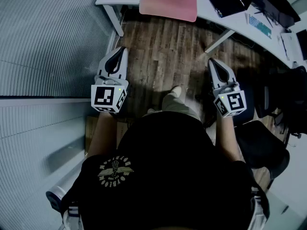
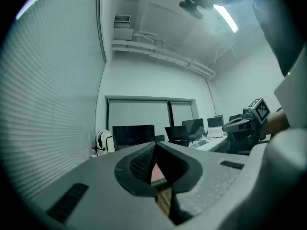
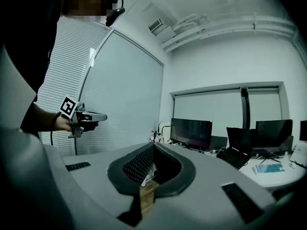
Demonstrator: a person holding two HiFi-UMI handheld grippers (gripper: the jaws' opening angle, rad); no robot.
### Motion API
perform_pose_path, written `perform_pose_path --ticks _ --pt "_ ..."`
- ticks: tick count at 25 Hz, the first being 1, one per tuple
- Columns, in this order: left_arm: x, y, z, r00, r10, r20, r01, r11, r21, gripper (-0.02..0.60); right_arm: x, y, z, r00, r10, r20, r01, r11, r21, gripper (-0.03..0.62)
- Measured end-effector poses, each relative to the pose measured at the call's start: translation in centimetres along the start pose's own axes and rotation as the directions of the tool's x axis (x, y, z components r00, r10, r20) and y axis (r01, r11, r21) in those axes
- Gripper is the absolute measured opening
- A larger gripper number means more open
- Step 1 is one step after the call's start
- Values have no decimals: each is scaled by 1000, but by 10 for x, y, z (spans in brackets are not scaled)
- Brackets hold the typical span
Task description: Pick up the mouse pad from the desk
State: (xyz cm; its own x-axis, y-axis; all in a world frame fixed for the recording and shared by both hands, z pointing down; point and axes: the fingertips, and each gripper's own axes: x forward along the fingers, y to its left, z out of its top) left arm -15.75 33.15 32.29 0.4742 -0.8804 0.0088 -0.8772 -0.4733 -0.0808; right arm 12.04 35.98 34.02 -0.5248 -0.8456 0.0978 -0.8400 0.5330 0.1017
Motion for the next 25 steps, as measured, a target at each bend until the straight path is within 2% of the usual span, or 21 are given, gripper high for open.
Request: perform_pose_path --ticks 5,9,12,17,25 --pt "11 -4 -9 1000 6 -10 -6 1000 -8 8 0 -9 -12 1000 5 -16 -4 1000 12 2" --pt "30 -10 -18 999 -3 -34 4 1000 6 8 1 -33 -26 1000 -13 -15 13 998 56 2" --pt "46 -4 -25 998 2 -64 -2 1000 4 8 8 -57 -38 999 -41 -24 43 996 80 2" --pt "68 9 -35 993 31 -114 -30 999 11 8 27 -81 -55 999 -22 -41 27 993 117 2" --pt "123 21 -61 986 14 -165 -16 1000 -12 8 60 -118 -78 996 -35 -78 46 989 141 2"
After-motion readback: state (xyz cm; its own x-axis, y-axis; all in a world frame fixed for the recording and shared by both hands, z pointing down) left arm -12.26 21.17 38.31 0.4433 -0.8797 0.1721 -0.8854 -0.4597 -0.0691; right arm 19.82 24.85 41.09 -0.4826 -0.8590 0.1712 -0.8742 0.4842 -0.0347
